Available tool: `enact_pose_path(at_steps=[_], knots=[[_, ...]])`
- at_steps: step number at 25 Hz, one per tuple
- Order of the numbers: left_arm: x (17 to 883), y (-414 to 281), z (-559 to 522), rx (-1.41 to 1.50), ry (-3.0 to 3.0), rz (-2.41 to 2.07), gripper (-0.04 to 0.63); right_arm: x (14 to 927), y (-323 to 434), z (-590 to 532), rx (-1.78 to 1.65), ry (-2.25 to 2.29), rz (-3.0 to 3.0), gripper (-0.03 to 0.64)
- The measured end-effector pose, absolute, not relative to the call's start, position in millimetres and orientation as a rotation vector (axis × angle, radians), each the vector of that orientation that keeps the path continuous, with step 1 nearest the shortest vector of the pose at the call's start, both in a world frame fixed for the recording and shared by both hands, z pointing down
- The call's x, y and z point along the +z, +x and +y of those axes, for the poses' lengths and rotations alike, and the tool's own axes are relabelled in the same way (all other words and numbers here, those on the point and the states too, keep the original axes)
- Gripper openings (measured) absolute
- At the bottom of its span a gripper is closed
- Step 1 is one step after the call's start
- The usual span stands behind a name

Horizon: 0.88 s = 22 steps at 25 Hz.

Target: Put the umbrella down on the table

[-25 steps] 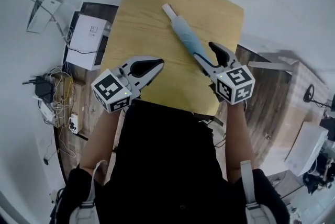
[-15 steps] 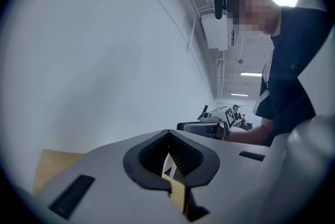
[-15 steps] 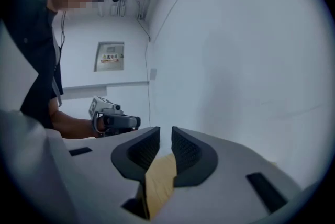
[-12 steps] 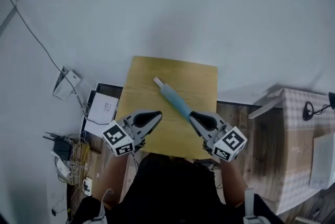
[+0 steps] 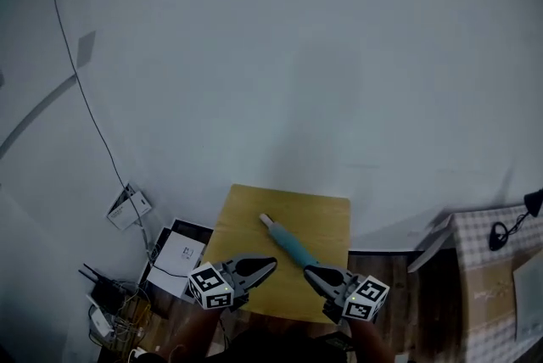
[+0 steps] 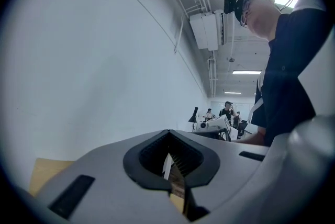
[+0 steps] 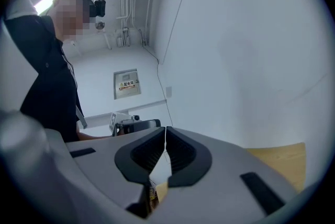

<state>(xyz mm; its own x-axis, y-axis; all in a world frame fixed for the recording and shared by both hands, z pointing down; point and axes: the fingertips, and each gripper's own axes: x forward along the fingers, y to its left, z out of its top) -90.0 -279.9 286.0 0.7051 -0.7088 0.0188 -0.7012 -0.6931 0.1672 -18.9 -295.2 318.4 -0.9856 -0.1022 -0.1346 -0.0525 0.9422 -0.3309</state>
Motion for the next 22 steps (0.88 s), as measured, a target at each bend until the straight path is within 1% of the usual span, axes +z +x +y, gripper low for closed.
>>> enact_pose_path(at_steps=[5,10,17,20,22], knots=[[271,-84,-259,-0.107,2.789,-1.124,0.012,306,-18,-272,-0.45,-0.132,2.961,0.021],[268,-95,-211,-0.166,2.8,-1.088,0.012,318,-29,-240,-0.534,-0.239,3.04,0.021],[295,-118,-122,-0.188,2.751,-1.043,0.012,332,-35,-148,-0.561,-0.299,3.045,0.02],[315,-117,-86,-0.251,2.696,-1.021,0.012,354,-30,-107,-0.655,-0.32,3.06,0.02],[326,-109,-70,-0.241,2.673,-0.987,0.012,362,-25,-88,-0.708,-0.345,3.054,0.02]])
